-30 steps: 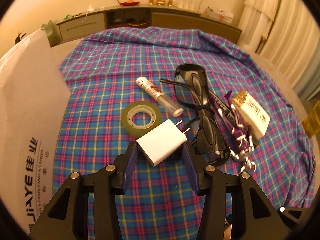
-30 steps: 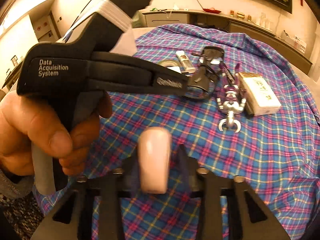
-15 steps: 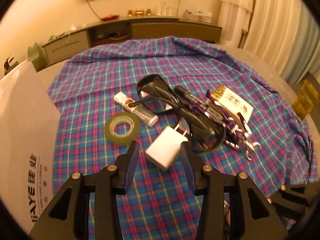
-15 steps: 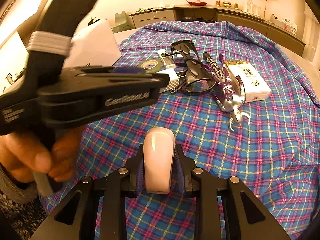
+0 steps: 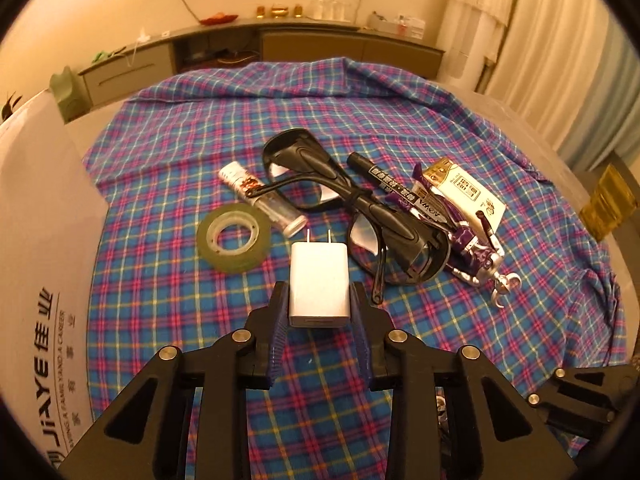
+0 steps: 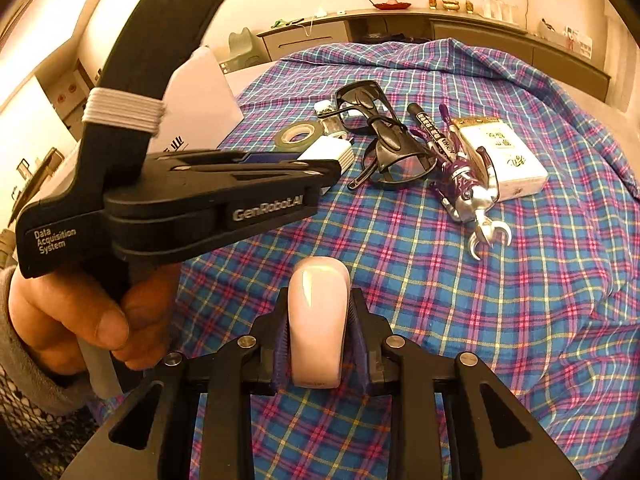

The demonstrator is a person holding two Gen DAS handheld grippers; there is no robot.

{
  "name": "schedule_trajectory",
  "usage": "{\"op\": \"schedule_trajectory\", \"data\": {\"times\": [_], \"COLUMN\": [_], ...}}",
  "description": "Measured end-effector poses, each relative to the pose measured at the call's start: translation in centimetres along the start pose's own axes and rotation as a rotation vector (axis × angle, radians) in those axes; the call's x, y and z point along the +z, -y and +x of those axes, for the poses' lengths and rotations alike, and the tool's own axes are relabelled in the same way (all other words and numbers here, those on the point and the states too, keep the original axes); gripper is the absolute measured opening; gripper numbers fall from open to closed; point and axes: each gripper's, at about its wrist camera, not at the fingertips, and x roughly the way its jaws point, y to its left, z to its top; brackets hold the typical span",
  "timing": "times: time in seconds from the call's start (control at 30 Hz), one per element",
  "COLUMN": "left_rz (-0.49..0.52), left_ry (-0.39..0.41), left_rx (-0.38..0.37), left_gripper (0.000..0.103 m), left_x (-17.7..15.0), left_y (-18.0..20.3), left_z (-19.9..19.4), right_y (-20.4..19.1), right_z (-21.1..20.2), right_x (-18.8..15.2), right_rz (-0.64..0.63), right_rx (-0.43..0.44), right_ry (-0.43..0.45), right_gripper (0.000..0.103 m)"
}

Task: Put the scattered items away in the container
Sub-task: 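Grasp the white USB charger with the left tool while the right tool grasps the pink stapler, then carry the charger and stapler over the cardboard box with both tools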

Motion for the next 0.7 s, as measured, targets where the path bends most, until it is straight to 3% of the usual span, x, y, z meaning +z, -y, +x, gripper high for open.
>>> {"op": "schedule_trajectory", "data": {"times": [0.7], "left_rz": [-0.100], "left_ry": [0.047], "left_rx": [-0.011], "left_gripper": [0.031], "left_x": [-4.1], "left_y": [-1.6], "left_z": [-9.6], "right_y": [-0.5], "right_z": [-2.2], "right_x": [0.4], "right_rz": [0.076], "right_rx": [0.130], "right_ry": [0.047], "right_gripper": [0.027]}}
